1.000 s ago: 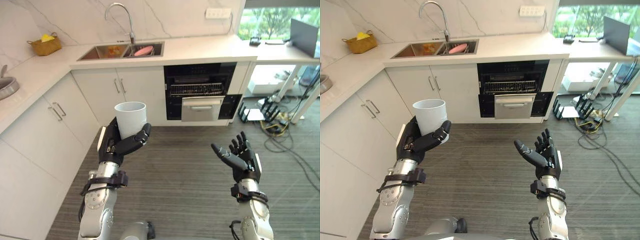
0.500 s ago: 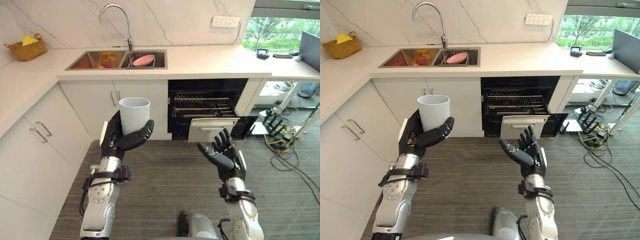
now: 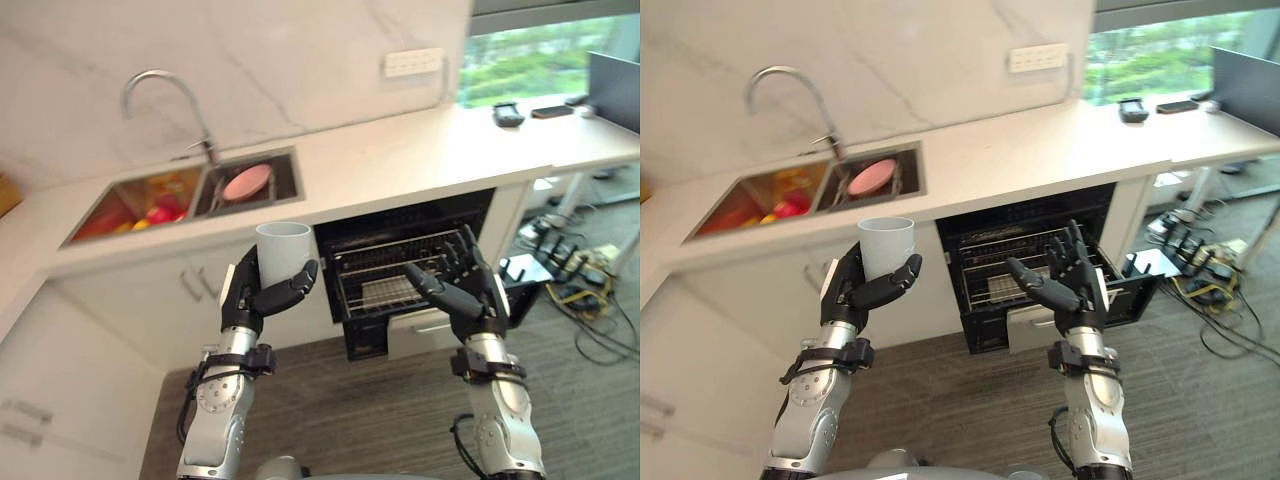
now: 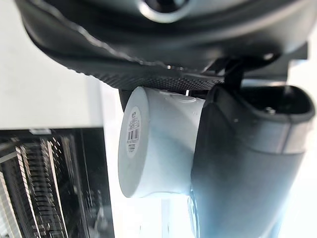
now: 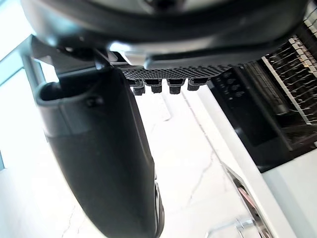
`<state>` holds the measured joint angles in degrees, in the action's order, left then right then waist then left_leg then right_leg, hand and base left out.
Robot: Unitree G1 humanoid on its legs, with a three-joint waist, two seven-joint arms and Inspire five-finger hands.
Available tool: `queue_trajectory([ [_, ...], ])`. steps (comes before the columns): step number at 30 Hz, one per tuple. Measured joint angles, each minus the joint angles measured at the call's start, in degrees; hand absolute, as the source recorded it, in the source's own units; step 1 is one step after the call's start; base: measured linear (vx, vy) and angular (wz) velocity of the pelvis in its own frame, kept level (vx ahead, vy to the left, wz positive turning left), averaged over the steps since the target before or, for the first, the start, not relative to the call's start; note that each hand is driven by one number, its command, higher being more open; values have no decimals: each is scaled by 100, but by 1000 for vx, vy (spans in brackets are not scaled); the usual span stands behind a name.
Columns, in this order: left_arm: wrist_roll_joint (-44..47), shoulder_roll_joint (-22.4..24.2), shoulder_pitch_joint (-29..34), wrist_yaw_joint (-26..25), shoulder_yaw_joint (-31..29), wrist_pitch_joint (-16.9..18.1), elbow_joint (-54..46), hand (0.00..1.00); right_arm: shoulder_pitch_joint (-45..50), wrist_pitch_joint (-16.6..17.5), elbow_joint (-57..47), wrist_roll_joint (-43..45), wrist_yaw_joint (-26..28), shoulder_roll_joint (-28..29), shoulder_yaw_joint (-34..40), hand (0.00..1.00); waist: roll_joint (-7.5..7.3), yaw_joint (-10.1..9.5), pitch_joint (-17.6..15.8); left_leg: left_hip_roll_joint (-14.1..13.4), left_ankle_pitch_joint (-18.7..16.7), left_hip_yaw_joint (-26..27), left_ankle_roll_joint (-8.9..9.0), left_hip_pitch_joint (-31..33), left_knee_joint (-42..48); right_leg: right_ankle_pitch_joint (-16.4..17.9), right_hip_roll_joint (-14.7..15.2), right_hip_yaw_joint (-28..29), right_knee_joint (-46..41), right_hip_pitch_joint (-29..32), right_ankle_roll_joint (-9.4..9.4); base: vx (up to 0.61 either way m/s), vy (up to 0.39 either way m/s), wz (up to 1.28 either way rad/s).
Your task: Walk over to the sink, pick up the cup, carry it to the dishwasher, place the cup inside the dishwasher, then close the dishwasher door
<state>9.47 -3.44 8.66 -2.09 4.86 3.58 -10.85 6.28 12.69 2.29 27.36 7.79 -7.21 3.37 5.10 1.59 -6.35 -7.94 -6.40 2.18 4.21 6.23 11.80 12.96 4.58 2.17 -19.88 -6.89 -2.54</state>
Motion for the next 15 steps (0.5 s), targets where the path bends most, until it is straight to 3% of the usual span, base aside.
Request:
queue_trajectory([
  [1,1,0,-1,12,0,8,-51,0,-5,0,-3,-2,-6,-17,-48,100,14,-7,10,-37,277,-146,17,-38,-200,76,30,141,-24,-25,155,336,367,-150],
  [2,1,6,2,64,3,74,-109,0,-3,0,-41,-11,-5,-87,-129,100,122,-35,84,-155,890,-201,46,-72,-193,355,66,361,-86,-46,569,326,430,-142],
  [3,6,38,-17,142,26,124,-59,0,9,9,-59,-43,4,-237,-165,100,282,49,169,-262,934,-229,517,-67,64,645,68,474,-161,-66,815,302,461,-116],
  [6,3,-178,-86,247,132,127,60,0,264,-42,-60,-45,-43,91,-127,100,-376,223,249,515,420,338,125,-170,304,825,1100,557,-58,-130,1115,229,436,-62],
  [8,0,-218,-286,278,403,113,100,0,359,-83,-139,-19,-39,138,-4,100,-456,330,231,791,252,329,-80,-61,490,578,1376,398,-147,-143,1340,191,315,18],
  [10,-13,-211,-480,408,740,88,173,0,437,-147,-151,25,-86,205,132,100,-458,321,229,962,106,329,-217,-118,605,380,1525,226,-966,155,1201,167,268,24],
  [11,-77,-208,-597,546,925,74,172,0,466,-181,-210,25,-150,274,149,100,-492,323,198,1050,23,354,-318,-253,608,119,1636,185,-1810,538,889,137,198,2],
  [12,-126,-209,-650,628,984,62,168,0,467,-203,-247,22,-168,323,146,100,-553,321,154,1104,-4,391,-357,-351,579,-98,1721,162,-2269,759,696,129,188,-22],
  [13,-214,-204,-679,711,1075,38,155,0,470,-241,-312,16,-179,406,141,100,-570,297,141,1203,-86,545,-445,-654,368,-704,1965,-27,-2906,1120,273,127,202,-49],
  [14,-272,-200,-671,721,1135,5,133,0,473,-242,-318,15,-174,437,127,100,-503,276,167,1222,-69,651,-519,-899,97,-1149,2069,-113,-3054,1248,269,141,213,-60],
  [15,-276,-180,-670,722,1155,-12,88,0,473,-242,-318,16,-162,445,104,100,-447,284,174,1204,-54,703,-575,-1033,-66,-1244,2072,-163,-3098,1306,290,215,199,-85],
])
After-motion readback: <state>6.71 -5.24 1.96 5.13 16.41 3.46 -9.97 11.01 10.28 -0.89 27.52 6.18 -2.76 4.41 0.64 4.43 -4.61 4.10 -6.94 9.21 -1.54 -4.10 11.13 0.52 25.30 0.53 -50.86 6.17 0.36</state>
